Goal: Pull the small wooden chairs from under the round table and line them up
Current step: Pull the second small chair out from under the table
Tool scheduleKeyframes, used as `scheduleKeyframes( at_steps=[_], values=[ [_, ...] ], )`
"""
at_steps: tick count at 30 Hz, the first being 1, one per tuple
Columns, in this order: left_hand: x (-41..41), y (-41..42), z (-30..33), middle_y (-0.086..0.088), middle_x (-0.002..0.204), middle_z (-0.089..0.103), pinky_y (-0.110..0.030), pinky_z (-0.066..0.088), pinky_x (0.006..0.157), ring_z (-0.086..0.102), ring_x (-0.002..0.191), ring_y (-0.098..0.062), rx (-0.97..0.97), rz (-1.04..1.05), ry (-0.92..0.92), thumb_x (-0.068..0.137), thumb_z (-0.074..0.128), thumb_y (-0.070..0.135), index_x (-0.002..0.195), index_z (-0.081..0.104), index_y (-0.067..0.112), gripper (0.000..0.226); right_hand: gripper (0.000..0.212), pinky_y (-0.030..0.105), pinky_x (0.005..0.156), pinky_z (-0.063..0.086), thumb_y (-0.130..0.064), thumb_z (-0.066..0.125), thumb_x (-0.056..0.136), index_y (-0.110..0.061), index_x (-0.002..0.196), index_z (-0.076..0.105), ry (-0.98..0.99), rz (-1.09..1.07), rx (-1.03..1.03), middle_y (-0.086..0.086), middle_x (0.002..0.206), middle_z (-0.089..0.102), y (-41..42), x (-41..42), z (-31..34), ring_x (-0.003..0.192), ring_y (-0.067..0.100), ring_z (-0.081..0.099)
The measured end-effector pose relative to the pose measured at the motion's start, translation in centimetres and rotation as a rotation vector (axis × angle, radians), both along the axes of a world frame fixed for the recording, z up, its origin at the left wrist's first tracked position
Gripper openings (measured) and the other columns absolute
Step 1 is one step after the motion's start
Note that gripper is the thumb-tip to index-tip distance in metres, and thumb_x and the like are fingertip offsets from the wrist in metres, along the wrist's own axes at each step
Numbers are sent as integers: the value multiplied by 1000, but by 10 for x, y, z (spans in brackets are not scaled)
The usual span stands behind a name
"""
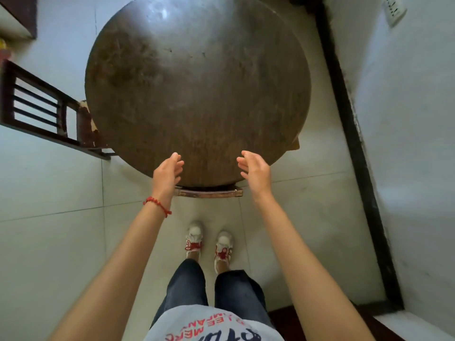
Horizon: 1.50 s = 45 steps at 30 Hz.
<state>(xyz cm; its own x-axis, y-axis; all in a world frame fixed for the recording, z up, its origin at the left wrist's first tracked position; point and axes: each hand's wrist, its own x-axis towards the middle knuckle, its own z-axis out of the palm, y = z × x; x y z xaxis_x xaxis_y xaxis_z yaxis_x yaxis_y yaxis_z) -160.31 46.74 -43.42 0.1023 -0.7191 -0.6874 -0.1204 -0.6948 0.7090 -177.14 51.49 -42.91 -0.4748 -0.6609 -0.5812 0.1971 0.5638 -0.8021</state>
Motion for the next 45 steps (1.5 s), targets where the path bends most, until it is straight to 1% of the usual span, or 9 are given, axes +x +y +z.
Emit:
scheduleKeyframes(
  at_steps=[6, 9, 14, 19, 27, 31, 35, 39, 45],
  values=[
    [1, 2, -36, -8, 126, 55, -30, 38, 94, 49, 119, -22, 37, -26, -41, 93, 38, 33, 123, 51, 9, 41, 19, 35, 94, 45, -25, 48, 91, -19, 105, 58, 11, 130, 85, 2, 105, 63, 5, 4, -47, 106, 19, 58],
    [3, 0, -63, -9, 123, 57, -29, 40, 94, 50, 118, -22, 3, -130, -107, 92, 41, 15, 122, 53, 9, 33, 26, 32, 94, 44, -17, 46, 88, -19, 111, 58, 61, 280, 142, 0, 110, 61, 6, 3, -72, 110, 18, 56],
    [13, 1, -117, -14, 129, 53, -38, 40, 102, 49, 120, -28, 42, -692, -405, 86, 42, 7, 125, 49, 8, 40, 41, 34, 93, 41, -16, 45, 84, -17, 126, 48, 366, 856, 273, 8, 125, 54, 4, 4, -111, 114, 22, 50],
    [17, 0, -144, -14, 110, 59, -39, 43, 87, 51, 104, -31, -263, -1200, -790, 84, 46, 17, 111, 59, 6, 31, 41, 42, 90, 41, -20, 49, 85, -7, 123, 47, 739, 1370, 370, 15, 121, 55, 4, 17, -145, 111, 35, 52],
    [14, 13, -153, -8, 93, 61, -32, 42, 67, 55, 91, -25, -409, -1267, -910, 83, 45, 26, 91, 64, 9, 27, 27, 40, 82, 42, -18, 49, 88, -6, 112, 51, 888, 1475, 319, 16, 113, 62, -1, 29, -175, 105, 35, 57],
    [19, 18, -158, -6, 99, 65, -32, 40, 84, 57, 95, -24, -399, -1386, -893, 80, 48, 23, 98, 62, 13, 26, 27, 41, 82, 42, -9, 43, 87, -7, 113, 52, 886, 1449, 287, 16, 111, 62, 2, 28, -177, 103, 35, 58],
    [21, 33, -169, -4, 116, 58, -35, 36, 95, 49, 109, -23, -336, -1500, -866, 75, 57, 22, 118, 50, 17, 45, 31, 41, 88, 40, -10, 49, 84, -9, 115, 52, 854, 1451, 286, 15, 111, 60, 13, 24, -174, 104, 34, 56],
    [20, 40, -178, -4, 103, 63, -34, 40, 89, 57, 96, -22, -247, -1494, -868, 80, 57, 37, 108, 53, 18, 34, 31, 39, 87, 40, -12, 53, 82, -9, 113, 53, 880, 1463, 246, 13, 106, 60, 31, 22, -168, 98, 31, 57],
    [19, 68, -179, -7, 93, 62, -32, 44, 71, 59, 82, -24, -363, -1564, -888, 86, 51, 32, 103, 49, 15, 24, 29, 39, 86, 41, -10, 51, 83, -9, 112, 52, 928, 1512, 201, 13, 103, 61, 59, 18, -157, 96, 31, 57]
  ],
)
